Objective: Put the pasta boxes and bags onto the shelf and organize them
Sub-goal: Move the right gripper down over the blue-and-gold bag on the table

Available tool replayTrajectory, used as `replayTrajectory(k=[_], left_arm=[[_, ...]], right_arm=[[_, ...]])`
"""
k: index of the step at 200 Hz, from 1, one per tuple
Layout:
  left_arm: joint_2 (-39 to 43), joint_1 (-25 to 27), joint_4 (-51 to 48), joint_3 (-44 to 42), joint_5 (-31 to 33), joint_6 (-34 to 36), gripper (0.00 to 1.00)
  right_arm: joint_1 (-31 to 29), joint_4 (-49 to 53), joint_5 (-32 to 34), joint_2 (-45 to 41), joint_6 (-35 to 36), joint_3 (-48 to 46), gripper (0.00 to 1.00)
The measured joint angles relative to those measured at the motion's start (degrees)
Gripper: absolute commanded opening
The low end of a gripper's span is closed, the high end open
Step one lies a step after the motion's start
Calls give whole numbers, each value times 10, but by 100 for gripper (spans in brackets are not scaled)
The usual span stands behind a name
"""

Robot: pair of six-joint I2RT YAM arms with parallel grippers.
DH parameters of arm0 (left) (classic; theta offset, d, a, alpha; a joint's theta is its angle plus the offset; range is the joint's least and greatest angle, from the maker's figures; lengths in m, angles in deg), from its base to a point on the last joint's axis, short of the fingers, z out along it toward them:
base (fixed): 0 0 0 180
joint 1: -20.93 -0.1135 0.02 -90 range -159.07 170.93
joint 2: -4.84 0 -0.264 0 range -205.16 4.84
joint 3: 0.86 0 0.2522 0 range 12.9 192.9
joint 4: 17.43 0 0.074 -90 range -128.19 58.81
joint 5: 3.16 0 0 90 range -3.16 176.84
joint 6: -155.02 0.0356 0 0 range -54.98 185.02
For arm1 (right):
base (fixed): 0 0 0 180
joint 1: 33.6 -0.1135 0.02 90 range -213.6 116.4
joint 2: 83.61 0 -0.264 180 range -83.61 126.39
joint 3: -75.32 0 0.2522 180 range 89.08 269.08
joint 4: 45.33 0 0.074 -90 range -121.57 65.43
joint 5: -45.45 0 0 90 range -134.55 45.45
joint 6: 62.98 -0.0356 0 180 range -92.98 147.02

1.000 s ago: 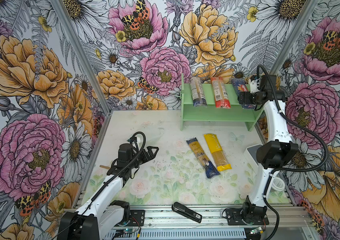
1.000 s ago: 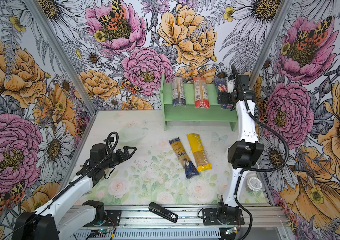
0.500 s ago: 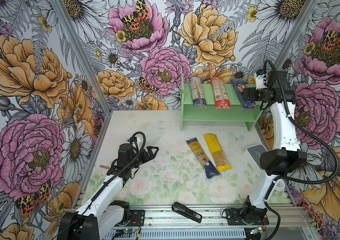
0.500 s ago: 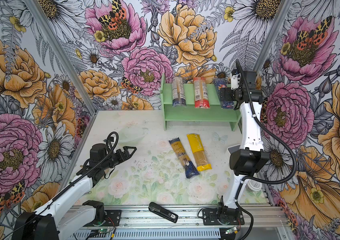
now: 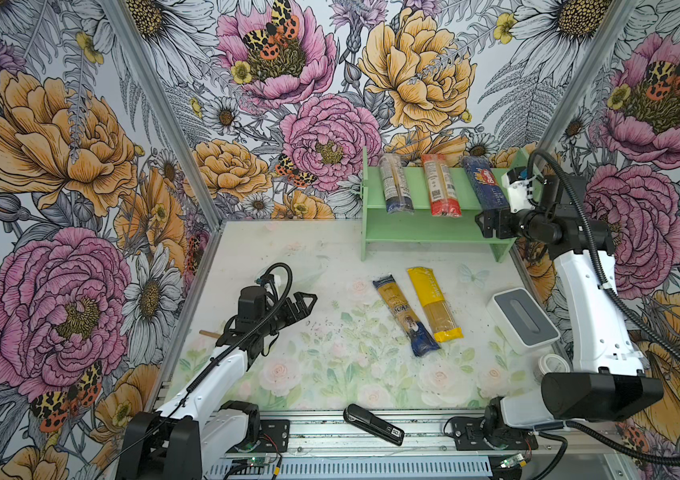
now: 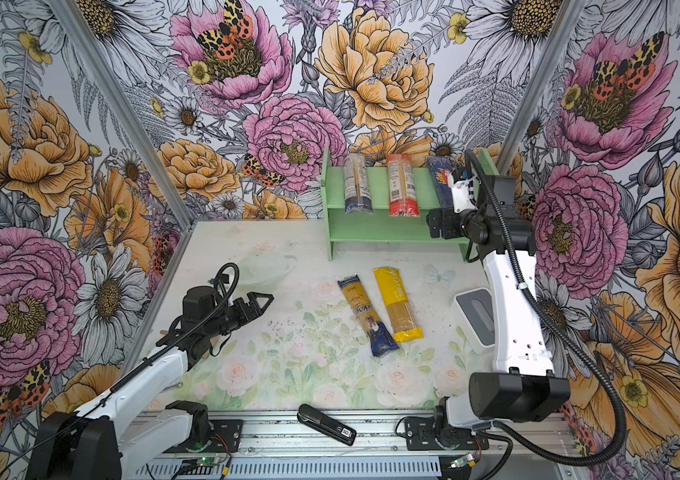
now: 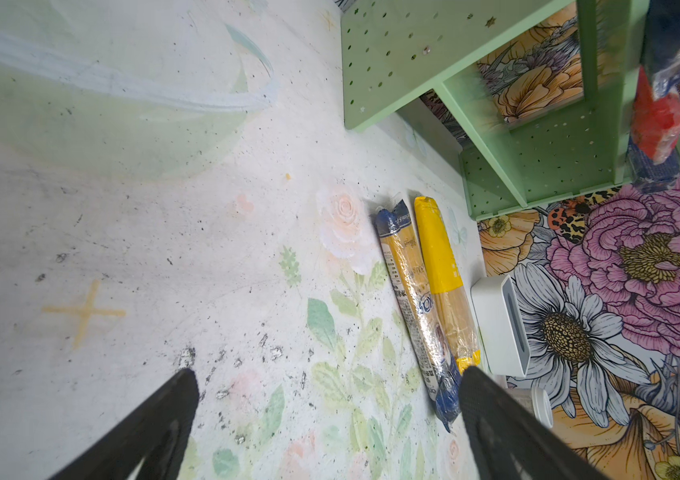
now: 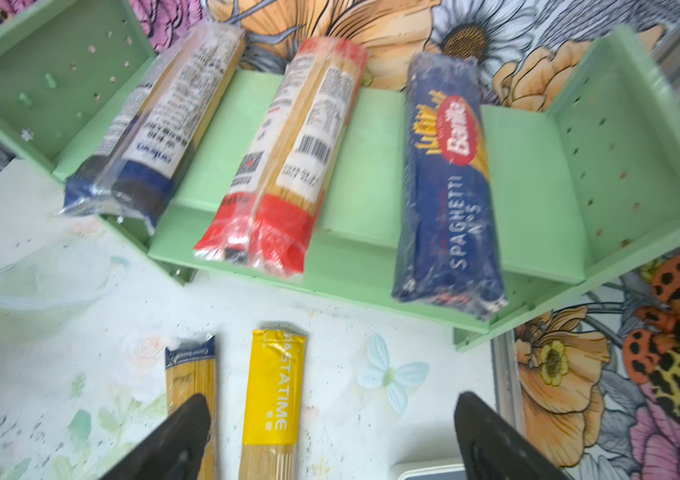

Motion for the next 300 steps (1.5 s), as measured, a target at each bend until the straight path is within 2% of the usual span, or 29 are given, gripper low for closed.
replayTrajectory(k=[58, 91, 129, 149, 222, 300], left_arm=[[-26, 0, 6, 0, -5, 0, 99], [-28, 0, 8, 0, -7, 0, 99], [-28, 0, 7, 0, -7, 0, 99], [-26, 0, 5, 0, -7, 0, 99], [-13, 0, -10, 0, -7, 0, 99], [-13, 1, -17, 4, -6, 0, 99]], right_arm=[[-19, -34, -77, -148, -58, -242, 94], [-70, -44, -113, -179, -114, -335, 94], [-174, -53, -103, -170, -172, -423, 93], [-208, -68, -99, -156, -199, -461, 92], [-265, -193, -57, -127, -300, -574, 94], [-301, -303, 21, -61, -350, -598, 94]])
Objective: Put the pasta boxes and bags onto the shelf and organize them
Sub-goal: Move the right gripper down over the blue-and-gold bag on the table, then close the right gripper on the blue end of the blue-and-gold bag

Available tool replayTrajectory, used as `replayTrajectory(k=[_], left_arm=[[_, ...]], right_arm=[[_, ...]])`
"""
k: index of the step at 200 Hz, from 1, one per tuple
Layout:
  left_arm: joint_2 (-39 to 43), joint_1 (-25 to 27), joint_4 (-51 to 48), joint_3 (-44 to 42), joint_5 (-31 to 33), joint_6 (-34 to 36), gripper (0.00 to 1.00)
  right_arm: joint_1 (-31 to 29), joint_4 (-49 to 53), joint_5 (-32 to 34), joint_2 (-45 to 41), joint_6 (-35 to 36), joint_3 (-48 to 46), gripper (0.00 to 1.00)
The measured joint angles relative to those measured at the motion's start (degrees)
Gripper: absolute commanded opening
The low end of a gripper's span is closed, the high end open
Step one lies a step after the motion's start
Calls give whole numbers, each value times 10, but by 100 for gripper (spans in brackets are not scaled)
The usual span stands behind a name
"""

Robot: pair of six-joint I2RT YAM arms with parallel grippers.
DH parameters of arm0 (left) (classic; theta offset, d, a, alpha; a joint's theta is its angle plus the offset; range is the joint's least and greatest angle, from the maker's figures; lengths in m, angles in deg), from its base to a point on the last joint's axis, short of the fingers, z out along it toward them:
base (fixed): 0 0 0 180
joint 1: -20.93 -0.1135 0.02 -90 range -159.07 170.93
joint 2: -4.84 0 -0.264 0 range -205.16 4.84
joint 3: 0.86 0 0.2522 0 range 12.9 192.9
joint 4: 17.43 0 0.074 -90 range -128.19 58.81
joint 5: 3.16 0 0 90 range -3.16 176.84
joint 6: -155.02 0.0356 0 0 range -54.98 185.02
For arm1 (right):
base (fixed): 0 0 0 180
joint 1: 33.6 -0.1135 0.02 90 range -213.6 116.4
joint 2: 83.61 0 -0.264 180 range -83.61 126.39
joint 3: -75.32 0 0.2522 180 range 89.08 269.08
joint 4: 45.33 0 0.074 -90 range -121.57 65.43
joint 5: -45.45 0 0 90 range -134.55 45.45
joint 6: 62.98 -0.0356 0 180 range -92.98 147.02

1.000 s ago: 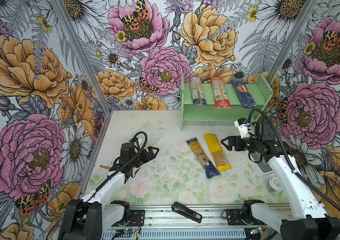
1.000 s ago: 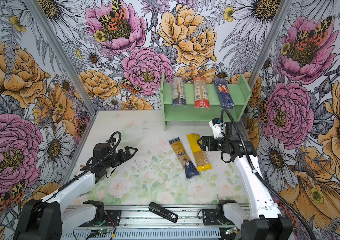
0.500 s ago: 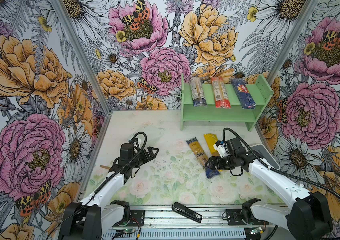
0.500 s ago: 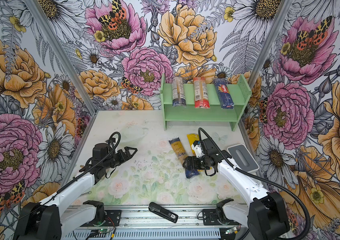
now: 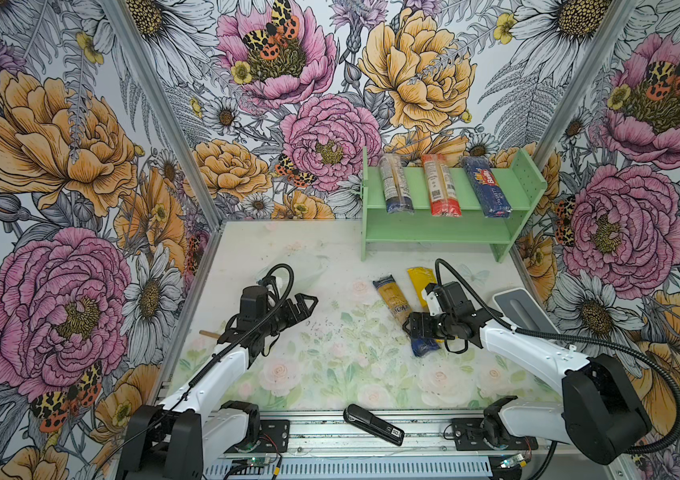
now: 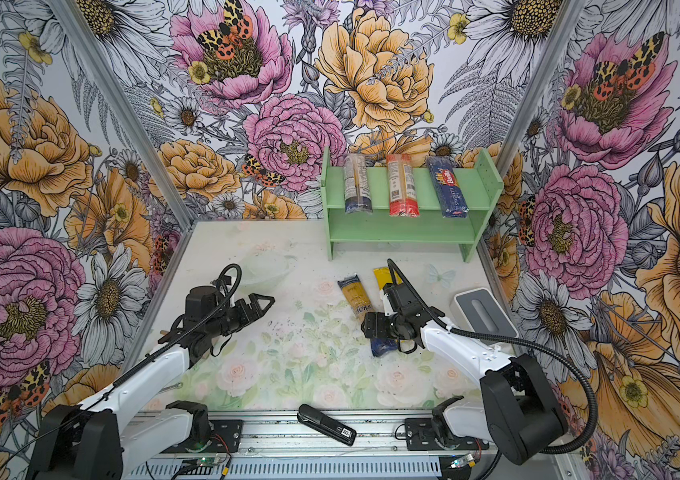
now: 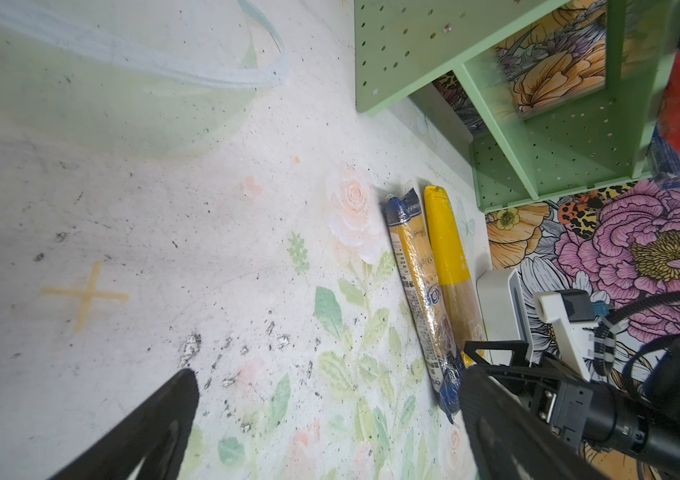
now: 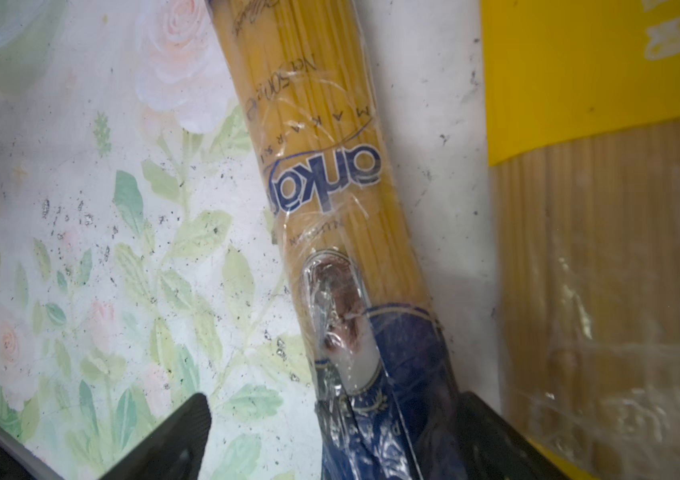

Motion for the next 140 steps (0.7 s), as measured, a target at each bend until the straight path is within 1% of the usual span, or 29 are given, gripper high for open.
replayTrajectory(k=[82, 121, 140], left_arm=[[0, 3, -2, 0, 0, 0, 99], [0, 3, -2, 0, 0, 0, 99], [-1, 3, -2, 0, 0, 0, 99]], right_arm=[[-48, -48, 56, 64, -8, -6, 93], [-105, -95, 58, 90, -7, -6, 92], [-132, -117, 71, 98, -9, -6, 92]])
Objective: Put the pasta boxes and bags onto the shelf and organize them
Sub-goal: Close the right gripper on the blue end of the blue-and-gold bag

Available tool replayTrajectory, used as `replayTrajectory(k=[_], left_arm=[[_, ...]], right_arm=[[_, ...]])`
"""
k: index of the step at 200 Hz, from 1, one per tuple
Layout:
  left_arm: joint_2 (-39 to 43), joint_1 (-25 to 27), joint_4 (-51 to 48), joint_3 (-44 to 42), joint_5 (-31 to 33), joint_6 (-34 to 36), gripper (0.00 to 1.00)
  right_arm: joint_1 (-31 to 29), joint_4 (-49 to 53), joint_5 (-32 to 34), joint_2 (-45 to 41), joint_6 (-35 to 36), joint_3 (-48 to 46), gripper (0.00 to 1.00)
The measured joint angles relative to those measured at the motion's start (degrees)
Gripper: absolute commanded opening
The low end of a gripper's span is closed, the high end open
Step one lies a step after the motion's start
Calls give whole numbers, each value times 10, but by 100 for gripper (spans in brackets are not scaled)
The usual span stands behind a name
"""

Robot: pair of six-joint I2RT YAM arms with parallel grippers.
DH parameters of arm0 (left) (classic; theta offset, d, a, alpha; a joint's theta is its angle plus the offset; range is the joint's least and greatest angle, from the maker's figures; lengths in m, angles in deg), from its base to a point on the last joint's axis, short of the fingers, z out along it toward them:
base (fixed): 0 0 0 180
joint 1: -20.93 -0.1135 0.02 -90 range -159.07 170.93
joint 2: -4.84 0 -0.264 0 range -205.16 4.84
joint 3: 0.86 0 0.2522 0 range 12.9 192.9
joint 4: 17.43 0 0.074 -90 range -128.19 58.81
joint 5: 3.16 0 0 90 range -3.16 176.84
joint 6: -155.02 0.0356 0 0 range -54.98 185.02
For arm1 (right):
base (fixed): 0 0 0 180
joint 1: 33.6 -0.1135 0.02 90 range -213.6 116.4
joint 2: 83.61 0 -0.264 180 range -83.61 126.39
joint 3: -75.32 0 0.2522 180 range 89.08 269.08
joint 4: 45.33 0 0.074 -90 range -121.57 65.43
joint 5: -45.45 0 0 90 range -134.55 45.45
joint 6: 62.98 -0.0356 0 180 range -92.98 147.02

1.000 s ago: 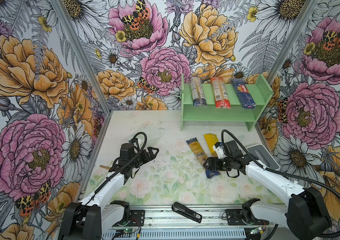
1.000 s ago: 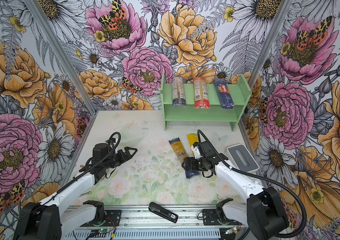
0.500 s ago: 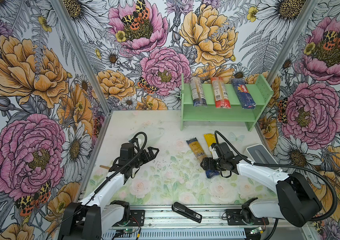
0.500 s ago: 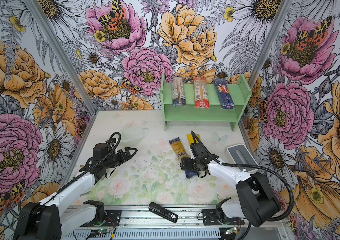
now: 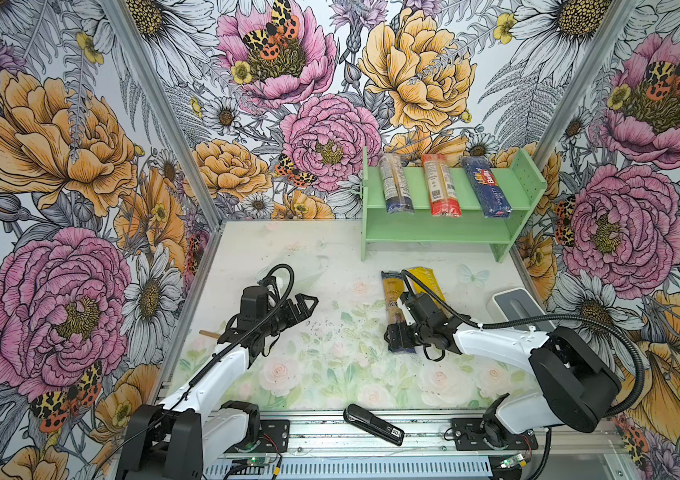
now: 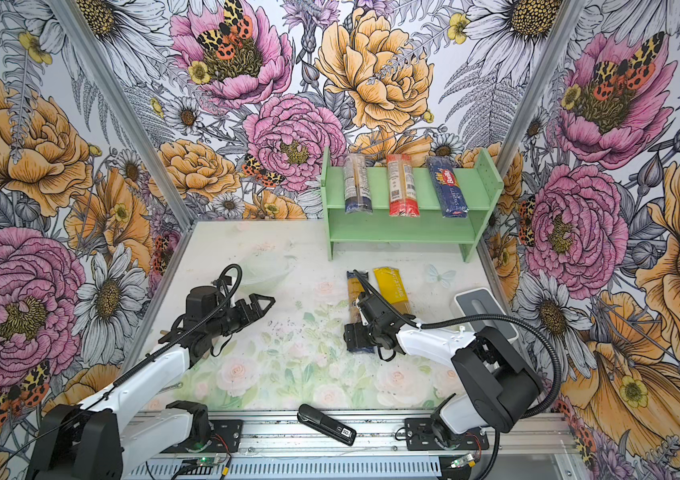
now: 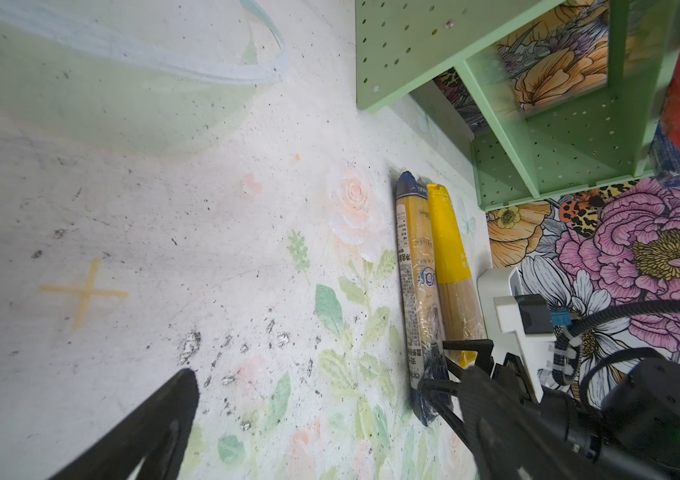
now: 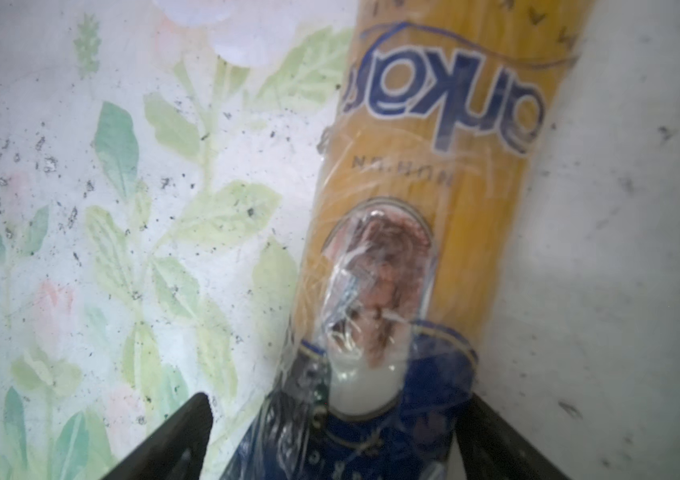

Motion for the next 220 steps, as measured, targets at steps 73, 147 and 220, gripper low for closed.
replayTrajectory(k=[73, 147, 220], left_arm=[[-1, 3, 0, 0, 0, 0, 99], [-8, 3, 0, 1, 0, 0, 99], [-8, 3, 0, 5, 0, 0, 99]], right_arm=[[-24, -97, 91, -24, -27, -65, 92], [-50, -143, 146, -12, -55, -80, 89], [-70, -192, 198, 36, -70, -69, 69]])
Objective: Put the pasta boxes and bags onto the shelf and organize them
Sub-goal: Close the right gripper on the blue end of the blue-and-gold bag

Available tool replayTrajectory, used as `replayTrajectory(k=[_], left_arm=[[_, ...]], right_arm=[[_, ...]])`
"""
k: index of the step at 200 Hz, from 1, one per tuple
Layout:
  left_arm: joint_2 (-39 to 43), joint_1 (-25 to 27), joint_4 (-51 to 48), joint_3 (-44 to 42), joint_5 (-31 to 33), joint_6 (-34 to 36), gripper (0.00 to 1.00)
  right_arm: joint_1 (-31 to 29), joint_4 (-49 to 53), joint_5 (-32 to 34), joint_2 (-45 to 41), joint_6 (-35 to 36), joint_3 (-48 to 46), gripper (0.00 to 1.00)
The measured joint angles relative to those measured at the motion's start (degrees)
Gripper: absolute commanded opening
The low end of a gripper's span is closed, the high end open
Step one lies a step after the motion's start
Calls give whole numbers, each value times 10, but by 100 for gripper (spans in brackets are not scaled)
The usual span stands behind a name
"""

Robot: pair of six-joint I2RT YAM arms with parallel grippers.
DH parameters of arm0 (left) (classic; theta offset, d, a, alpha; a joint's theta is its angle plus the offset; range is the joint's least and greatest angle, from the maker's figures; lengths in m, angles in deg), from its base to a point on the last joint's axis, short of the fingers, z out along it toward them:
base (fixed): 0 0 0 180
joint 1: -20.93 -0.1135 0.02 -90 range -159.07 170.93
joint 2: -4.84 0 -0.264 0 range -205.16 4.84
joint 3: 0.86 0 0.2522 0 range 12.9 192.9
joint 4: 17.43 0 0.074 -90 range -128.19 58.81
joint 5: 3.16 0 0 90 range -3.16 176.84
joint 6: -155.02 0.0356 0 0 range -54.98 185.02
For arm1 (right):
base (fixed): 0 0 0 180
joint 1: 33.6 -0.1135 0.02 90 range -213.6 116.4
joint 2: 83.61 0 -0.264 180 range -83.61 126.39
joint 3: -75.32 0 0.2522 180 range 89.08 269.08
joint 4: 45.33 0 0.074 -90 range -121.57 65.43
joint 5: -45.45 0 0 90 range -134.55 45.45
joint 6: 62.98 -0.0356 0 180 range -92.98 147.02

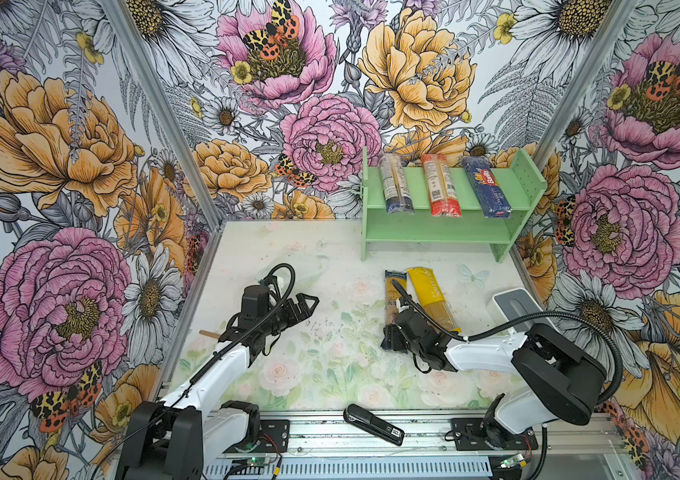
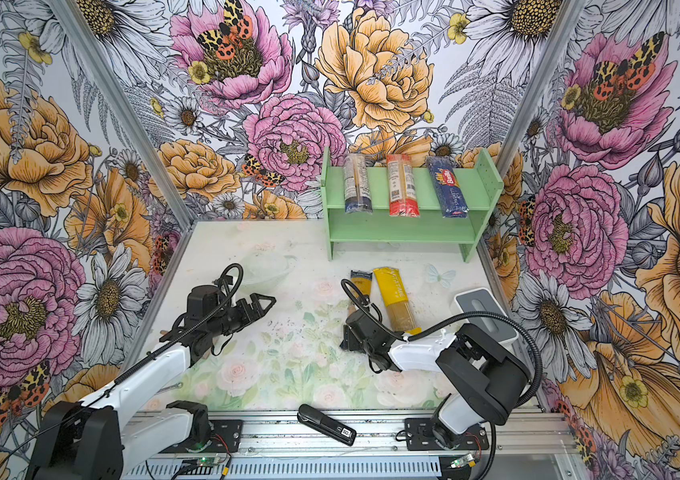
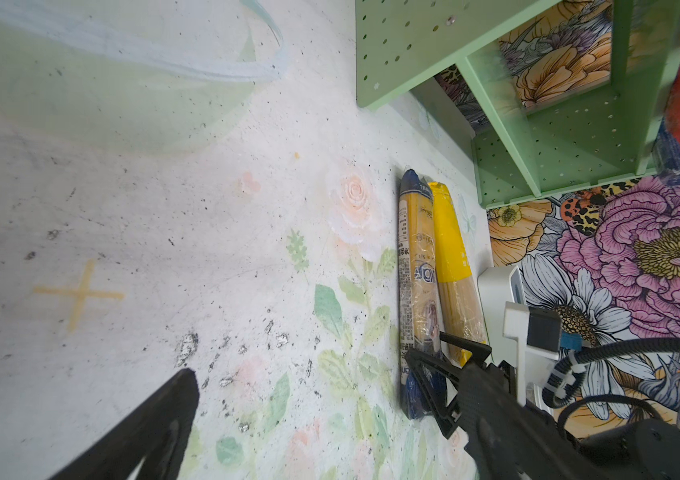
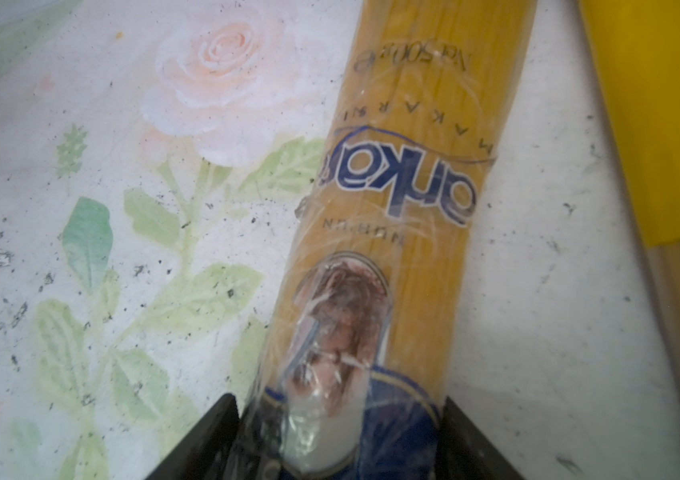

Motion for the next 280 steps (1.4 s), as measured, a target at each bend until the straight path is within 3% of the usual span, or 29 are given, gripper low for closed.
replayTrajectory(k=[133, 237, 280], left_arm=[[0, 0, 0, 0, 0, 0, 99], [-1, 0, 0, 0, 0, 0, 99], [-1, 0, 0, 0, 0, 0, 99]], right_arm=[[-5, -14, 16, 7, -31, 2, 39], [-5, -5, 9, -8, -32, 1, 22], [-5, 24, -2, -29, -31, 0, 10]])
